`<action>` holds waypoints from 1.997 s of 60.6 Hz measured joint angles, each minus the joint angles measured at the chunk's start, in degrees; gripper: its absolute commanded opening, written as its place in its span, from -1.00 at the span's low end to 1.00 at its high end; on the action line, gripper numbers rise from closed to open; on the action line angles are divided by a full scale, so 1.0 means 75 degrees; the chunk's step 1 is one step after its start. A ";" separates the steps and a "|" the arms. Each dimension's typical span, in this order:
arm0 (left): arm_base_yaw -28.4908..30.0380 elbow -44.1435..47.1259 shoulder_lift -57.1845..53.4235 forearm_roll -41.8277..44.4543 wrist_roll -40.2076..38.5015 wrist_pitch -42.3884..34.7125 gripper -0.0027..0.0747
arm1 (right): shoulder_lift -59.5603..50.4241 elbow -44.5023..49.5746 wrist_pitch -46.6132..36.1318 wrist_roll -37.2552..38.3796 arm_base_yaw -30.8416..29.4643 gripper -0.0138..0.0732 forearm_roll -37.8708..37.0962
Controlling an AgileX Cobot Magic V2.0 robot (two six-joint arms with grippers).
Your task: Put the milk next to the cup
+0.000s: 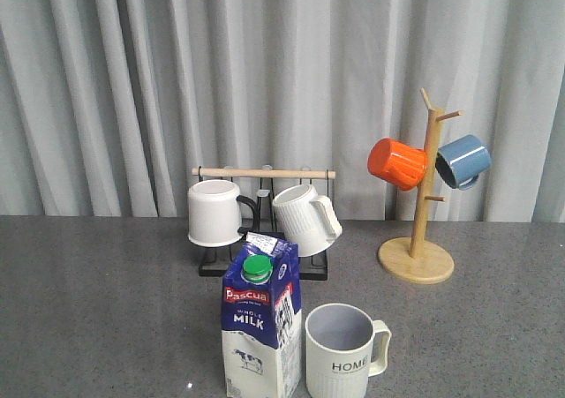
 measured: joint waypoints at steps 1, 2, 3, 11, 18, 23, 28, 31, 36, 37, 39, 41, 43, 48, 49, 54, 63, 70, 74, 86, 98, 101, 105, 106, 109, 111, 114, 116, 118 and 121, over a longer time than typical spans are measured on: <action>0.0000 0.0000 0.0000 0.0000 0.0000 0.0000 -0.95 | -0.0031 0.0000 0.0026 0.0007 -0.0008 -0.69 -0.0023; 0.0000 0.0000 0.0000 0.0000 0.0000 0.0000 -0.95 | -0.0039 0.0000 0.0026 0.0007 -0.0017 -0.69 -0.0032; 0.0000 0.0000 0.0000 0.0000 0.0000 0.0000 -0.95 | -0.0064 0.0000 0.0036 0.0015 -0.0031 -0.69 -0.0051; 0.0000 0.0000 0.0000 0.0000 0.0000 0.0000 -0.95 | -0.0240 0.0000 0.0015 0.0021 -0.0267 -0.69 -0.0123; 0.0000 0.0000 0.0000 0.0000 0.0000 0.0000 -0.95 | -0.0268 0.0000 -0.0029 0.0021 -0.0433 -0.69 -0.0129; 0.0000 0.0000 0.0000 0.0000 0.0000 0.0000 -0.95 | -0.0268 0.0000 -0.0057 0.0021 -0.0451 -0.69 -0.0129; 0.0000 0.0000 0.0000 0.0000 0.0000 0.0000 -0.95 | -0.0268 0.0000 -0.0083 0.0023 -0.0451 -0.69 -0.0129; 0.0000 0.0000 0.0000 0.0000 0.0000 0.0000 -0.95 | -0.0268 0.0000 -0.0092 0.0030 -0.0451 -0.69 -0.0129; 0.0000 0.0000 0.0000 0.0000 0.0000 0.0000 -0.95 | -0.0268 0.0000 -0.0092 0.0030 -0.0451 -0.69 -0.0129; 0.0000 0.0000 0.0000 0.0000 0.0000 0.0000 -0.95 | -0.0268 0.0000 -0.0092 0.0030 -0.0451 -0.69 -0.0129; 0.0000 0.0000 0.0000 0.0000 0.0000 0.0000 -0.95 | -0.0268 0.0000 -0.0092 0.0030 -0.0451 -0.69 -0.0129; 0.0000 0.0000 0.0000 0.0000 0.0000 0.0000 -0.95 | -0.0268 0.0000 -0.0092 0.0030 -0.0451 -0.69 -0.0129; 0.0000 0.0000 0.0000 0.0000 0.0000 0.0000 -0.95 | -0.0268 0.0000 -0.0092 0.0030 -0.0451 -0.69 -0.0129; 0.0000 0.0000 0.0000 0.0000 0.0000 0.0000 -0.95 | -0.0268 0.0000 -0.0092 0.0030 -0.0451 -0.69 -0.0129; 0.0000 0.0000 0.0000 0.0000 0.0000 0.0000 -0.95 | -0.0268 0.0000 -0.0092 0.0030 -0.0451 -0.69 -0.0129; 0.0000 0.0000 0.0000 0.0000 0.0000 0.0000 -0.95 | -0.0268 0.0000 -0.0092 0.0030 -0.0451 -0.69 -0.0129; 0.0000 0.0000 0.0000 0.0000 0.0000 0.0000 -0.95 | -0.0268 0.0000 -0.0092 0.0030 -0.0451 -0.69 -0.0129; 0.0000 0.0000 0.0000 0.0000 0.0000 0.0000 -0.95 | -0.0268 0.0000 -0.0092 0.0030 -0.0451 -0.69 -0.0129; 0.0000 0.0000 0.0000 0.0000 0.0000 0.0000 -0.95 | -0.0268 0.0000 -0.0092 0.0030 -0.0451 -0.69 -0.0129; 0.0000 0.0000 0.0000 0.0000 0.0000 0.0000 -0.95 | -0.0268 0.0000 -0.0092 0.0030 -0.0451 -0.69 -0.0129; 0.0000 0.0000 0.0000 0.0000 0.0000 0.0000 -0.95 | -0.0268 0.0000 -0.0092 0.0030 -0.0451 -0.69 -0.0129; 0.0000 0.0000 0.0000 0.0000 0.0000 0.0000 -0.95 | -0.0268 0.0000 -0.0092 0.0030 -0.0451 -0.69 -0.0129; 0.0000 0.0000 0.0000 0.0000 0.0000 0.0000 -0.95 | -0.0268 0.0000 -0.0092 0.0030 -0.0451 -0.69 -0.0129; 0.0000 0.0000 0.0000 0.0000 0.0000 0.0000 -0.95 | -0.0268 0.0000 -0.0092 0.0030 -0.0451 -0.69 -0.0129; 0.0000 0.0000 0.0000 0.0000 0.0000 0.0000 -0.95 | -0.0268 0.0000 -0.0092 0.0030 -0.0451 -0.69 -0.0129; 0.0000 0.0000 0.0000 0.0000 0.0000 0.0000 -0.95 | -0.0268 0.0000 -0.0092 0.0030 -0.0451 -0.69 -0.0129; 0.0000 0.0000 0.0000 0.0000 0.0000 0.0000 -0.95 | -0.0268 0.0000 -0.0092 0.0030 -0.0451 -0.69 -0.0129; 0.0000 0.0000 0.0000 0.0000 0.0000 0.0000 -0.95 | -0.0268 0.0000 -0.0092 0.0030 -0.0451 -0.69 -0.0129; 0.0000 0.0000 0.0000 0.0000 0.0000 0.0000 -0.95 | -0.0268 0.0000 -0.0092 0.0030 -0.0451 -0.69 -0.0129; 0.0000 0.0000 0.0000 0.0000 0.0000 0.0000 -0.95 | -0.0268 0.0000 -0.0092 0.0030 -0.0451 -0.69 -0.0129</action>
